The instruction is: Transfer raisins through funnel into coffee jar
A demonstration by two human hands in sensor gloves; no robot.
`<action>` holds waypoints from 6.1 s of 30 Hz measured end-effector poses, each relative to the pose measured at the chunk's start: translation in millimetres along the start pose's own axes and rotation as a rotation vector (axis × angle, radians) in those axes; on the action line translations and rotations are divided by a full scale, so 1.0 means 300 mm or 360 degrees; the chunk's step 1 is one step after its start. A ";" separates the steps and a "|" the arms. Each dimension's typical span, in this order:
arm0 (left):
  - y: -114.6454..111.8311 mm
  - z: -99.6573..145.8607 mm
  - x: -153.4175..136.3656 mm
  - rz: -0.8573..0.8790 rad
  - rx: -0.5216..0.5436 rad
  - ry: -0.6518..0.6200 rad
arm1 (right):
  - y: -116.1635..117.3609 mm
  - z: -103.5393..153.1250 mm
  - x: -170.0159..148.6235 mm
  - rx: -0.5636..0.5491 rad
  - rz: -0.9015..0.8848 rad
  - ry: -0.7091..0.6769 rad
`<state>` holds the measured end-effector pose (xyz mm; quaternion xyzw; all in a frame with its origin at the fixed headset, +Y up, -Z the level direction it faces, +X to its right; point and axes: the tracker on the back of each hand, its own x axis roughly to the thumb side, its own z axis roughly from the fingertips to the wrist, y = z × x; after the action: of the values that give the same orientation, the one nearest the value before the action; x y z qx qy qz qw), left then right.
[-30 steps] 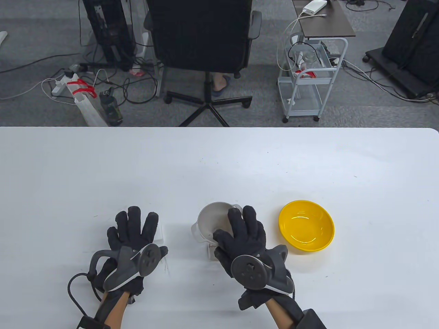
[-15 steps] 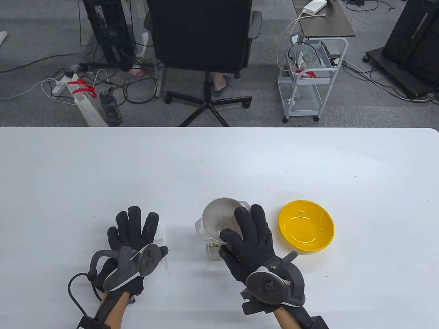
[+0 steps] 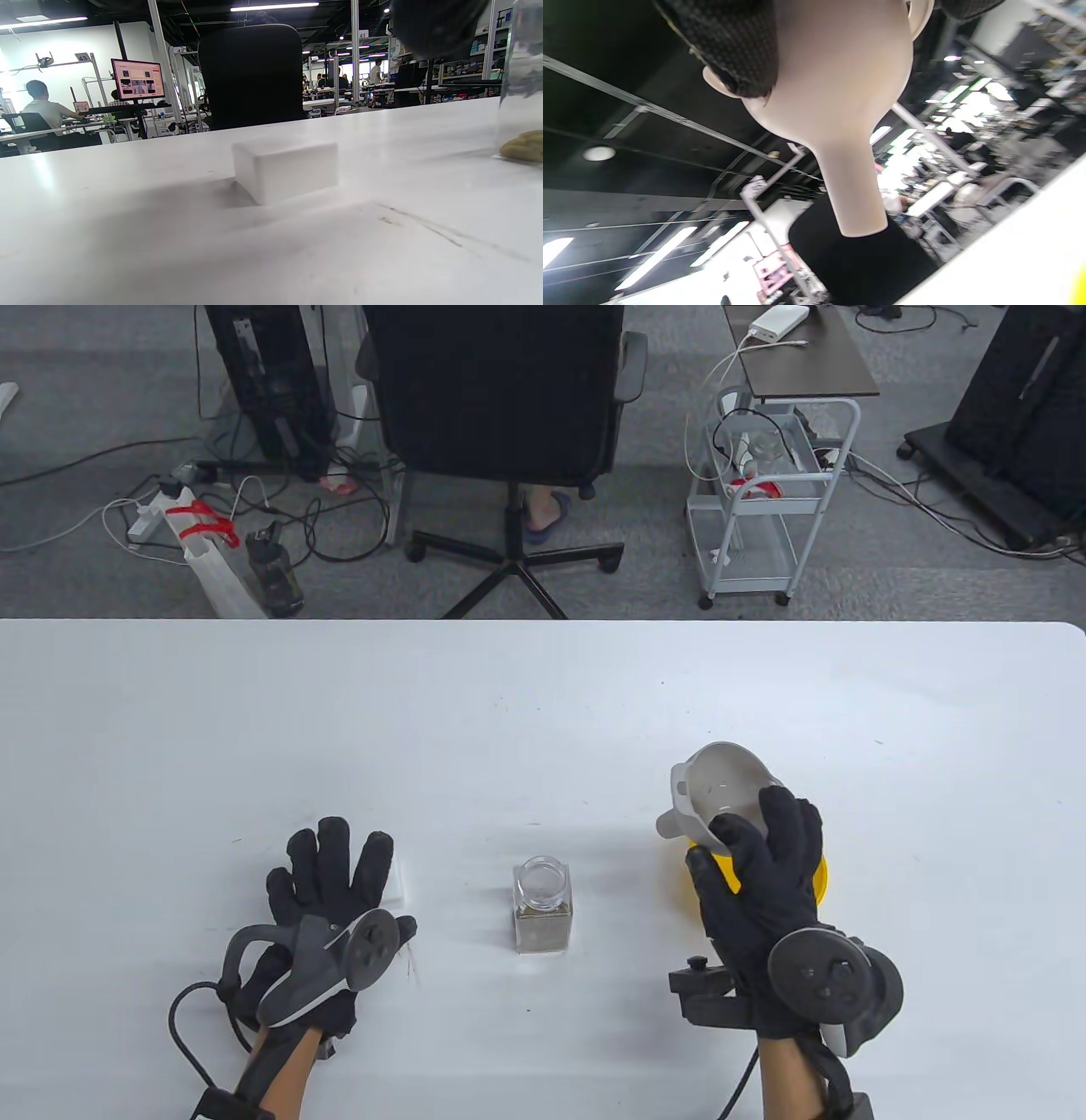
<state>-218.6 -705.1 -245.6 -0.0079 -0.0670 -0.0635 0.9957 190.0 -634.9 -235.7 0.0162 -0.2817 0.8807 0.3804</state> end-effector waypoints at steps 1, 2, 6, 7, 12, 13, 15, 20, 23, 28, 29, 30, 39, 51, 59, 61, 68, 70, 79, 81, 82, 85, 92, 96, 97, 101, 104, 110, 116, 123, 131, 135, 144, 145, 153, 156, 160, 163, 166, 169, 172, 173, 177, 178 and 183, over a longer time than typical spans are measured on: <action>0.000 0.000 0.000 -0.0001 -0.0001 0.0000 | 0.003 -0.005 -0.024 0.0010 0.0014 0.0055; 0.000 0.000 0.001 -0.0003 -0.0003 0.0000 | 0.008 -0.012 -0.068 0.0041 0.0050 0.0162; 0.000 0.000 0.001 -0.0004 -0.0006 0.0000 | 0.021 -0.021 -0.157 0.0123 0.0108 0.0362; 0.000 0.000 0.002 -0.0004 -0.0007 0.0000 | 0.026 -0.022 -0.173 0.0140 0.0108 0.0407; 0.001 0.000 0.001 -0.0009 -0.0014 -0.0001 | 0.046 -0.023 -0.224 0.0213 0.0140 0.0553; 0.001 -0.001 0.002 -0.0008 -0.0013 -0.0001 | 0.049 -0.023 -0.232 0.0231 0.0169 0.0576; 0.001 -0.001 0.003 -0.0008 -0.0013 -0.0001 | 0.053 -0.022 -0.243 0.0258 0.0201 0.0610; 0.001 -0.001 0.003 -0.0009 -0.0014 -0.0001 | 0.059 -0.018 -0.278 0.0300 0.0191 0.0710; 0.001 -0.001 0.004 -0.0009 -0.0014 -0.0001 | 0.053 -0.017 -0.296 0.0286 0.0156 0.0764; 0.001 -0.001 0.004 -0.0012 -0.0023 -0.0001 | 0.046 -0.012 -0.313 0.0270 0.0151 0.0818; 0.001 -0.001 0.005 -0.0012 -0.0024 -0.0001 | 0.044 -0.012 -0.313 0.0259 0.0154 0.0821; 0.002 -0.001 0.005 -0.0011 -0.0025 -0.0001 | 0.042 -0.011 -0.313 0.0257 0.0155 0.0822; 0.000 -0.002 0.005 -0.0002 -0.0034 0.0004 | 0.026 -0.009 -0.255 0.0116 0.0284 0.0694; -0.001 -0.003 0.004 0.0003 -0.0029 0.0001 | 0.143 0.005 -0.049 0.0556 -0.0137 -0.0003; -0.001 -0.004 0.000 0.0012 -0.0024 0.0008 | 0.363 0.041 -0.035 0.1324 -0.0259 -0.0031; -0.001 -0.004 -0.001 0.0016 -0.0022 0.0010 | 0.400 0.041 -0.036 0.1396 -0.0286 -0.0010; -0.004 -0.006 -0.008 0.0027 -0.0031 0.0022 | 0.519 0.039 -0.021 0.1640 -0.0278 0.0130; -0.005 -0.007 -0.008 0.0025 -0.0036 0.0020 | 0.532 0.046 -0.018 0.1597 -0.0286 0.0197; 0.008 -0.026 -0.055 0.0194 -0.0034 0.0032 | 0.499 0.046 -0.015 0.1416 -0.0518 0.0147; 0.001 -0.045 -0.077 0.0287 -0.0092 0.0037 | 0.482 0.042 -0.017 0.1371 -0.0563 0.0135; -0.002 -0.055 -0.090 0.0331 -0.0134 0.0048 | 0.475 0.041 -0.020 0.1352 -0.0579 0.0132; -0.012 -0.089 -0.113 0.0402 -0.0203 0.0078 | 0.466 0.041 -0.030 0.1335 -0.0588 0.0133; -0.079 -0.178 -0.076 0.0349 -0.0528 0.0080 | 0.461 0.046 -0.036 0.1340 -0.0572 0.0121; -0.107 -0.195 -0.050 0.0243 -0.0572 0.0087 | 0.458 0.051 -0.031 0.1342 -0.0545 0.0097; -0.115 -0.197 -0.046 0.0232 -0.0572 0.0082 | 0.457 0.052 -0.031 0.1343 -0.0537 0.0092; -0.126 -0.191 -0.042 0.0147 -0.0474 0.0076 | 0.455 0.056 -0.026 0.1331 -0.0535 0.0088; -0.130 -0.183 -0.042 0.0117 -0.0440 0.0055 | 0.456 0.058 -0.024 0.1329 -0.0532 0.0082; -0.078 -0.164 -0.052 0.0175 -0.0265 0.0023 | 0.458 0.071 -0.021 0.1330 -0.0490 0.0058; 0.066 -0.114 -0.007 0.0688 0.0149 -0.0196 | 0.462 0.074 -0.018 0.1337 -0.0447 0.0054; 0.213 -0.034 0.107 0.1109 0.0489 -0.0547 | 0.461 0.078 -0.005 0.1320 -0.0436 0.0017; 0.190 -0.023 0.224 0.0870 0.0400 -0.0683 | 0.470 0.093 0.032 0.1310 -0.0471 -0.0086; 0.182 -0.019 0.241 0.0821 0.0397 -0.0693 | 0.476 0.099 0.041 0.1319 -0.0435 -0.0117; 0.177 -0.007 0.255 0.0714 0.0347 -0.0599 | 0.467 0.115 0.063 0.1240 -0.0325 -0.0181; 0.172 -0.008 0.259 0.0716 0.0307 -0.0552 | 0.468 0.117 0.067 0.1233 -0.0293 -0.0198; 0.152 -0.015 0.273 0.0756 0.0110 -0.0402 | 0.469 0.125 0.080 0.1198 -0.0197 -0.0227; 0.152 -0.022 0.272 0.0751 0.0082 -0.0527 | 0.470 0.122 0.070 0.1198 -0.0224 -0.0193; 0.150 -0.027 0.268 0.0774 0.0030 -0.0698 | 0.468 0.122 0.061 0.1204 -0.0172 -0.0195; 0.148 -0.031 0.262 0.0781 0.0016 -0.0749 | 0.469 0.123 0.065 0.1203 -0.0175 -0.0197; 0.137 -0.037 0.248 0.0780 0.0044 -0.0761 | 0.470 0.123 0.067 0.1234 -0.0200 -0.0198; 0.134 -0.040 0.243 0.0750 0.0078 -0.0692 | 0.472 0.126 0.071 0.1249 -0.0215 -0.0201; 0.132 -0.038 0.254 0.0719 0.0235 -0.0578 | 0.468 0.120 0.077 0.1193 -0.0243 -0.0192; 0.128 -0.036 0.259 0.0703 0.0296 -0.0549 | 0.465 0.120 0.079 0.1182 -0.0247 -0.0192; 0.106 -0.038 0.269 0.0808 0.0235 -0.0447 | 0.458 0.121 0.079 0.1180 -0.0152 -0.0232; 0.102 -0.041 0.269 0.0842 0.0134 -0.0423 | 0.462 0.125 0.077 0.1191 -0.0127 -0.0233; 0.082 -0.052 0.265 0.1000 -0.0076 -0.0551 | 0.473 0.127 0.078 0.1174 -0.0090 -0.0223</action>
<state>-135.3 -691.0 -250.4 -0.0620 -0.2274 0.2464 0.9401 69.9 -717.1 -266.6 0.2200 0.0297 0.9089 0.3530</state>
